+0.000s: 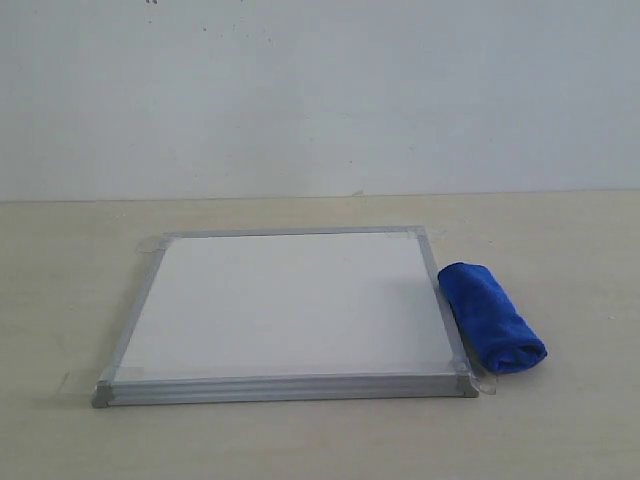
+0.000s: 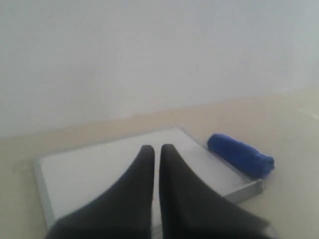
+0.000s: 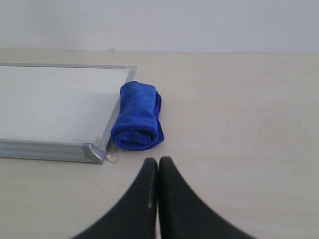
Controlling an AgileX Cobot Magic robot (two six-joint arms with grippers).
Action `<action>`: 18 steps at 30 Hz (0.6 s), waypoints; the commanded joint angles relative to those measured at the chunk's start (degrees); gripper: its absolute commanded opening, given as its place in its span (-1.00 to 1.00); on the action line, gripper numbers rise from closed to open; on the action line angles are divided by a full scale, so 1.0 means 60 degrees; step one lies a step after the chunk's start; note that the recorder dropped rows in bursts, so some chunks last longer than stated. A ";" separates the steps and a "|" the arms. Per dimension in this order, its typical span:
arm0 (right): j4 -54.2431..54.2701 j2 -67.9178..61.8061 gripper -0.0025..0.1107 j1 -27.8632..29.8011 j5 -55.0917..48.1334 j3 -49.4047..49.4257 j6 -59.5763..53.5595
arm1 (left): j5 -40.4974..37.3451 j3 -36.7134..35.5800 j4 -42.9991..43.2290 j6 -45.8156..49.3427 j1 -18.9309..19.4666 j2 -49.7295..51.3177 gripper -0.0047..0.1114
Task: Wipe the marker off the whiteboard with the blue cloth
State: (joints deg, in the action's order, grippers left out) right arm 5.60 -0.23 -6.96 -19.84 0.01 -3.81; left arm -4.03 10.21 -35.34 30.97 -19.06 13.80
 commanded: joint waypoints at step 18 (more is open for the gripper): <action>0.0003 0.0039 -0.96 0.0016 0.0123 -0.0002 -0.0004 | -0.1337 -0.0429 0.0322 0.0416 0.2887 -0.2301 -0.85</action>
State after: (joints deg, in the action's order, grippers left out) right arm 5.60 -0.23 -6.96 -19.84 0.01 -3.81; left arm -11.86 8.14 -33.88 32.69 -1.96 0.15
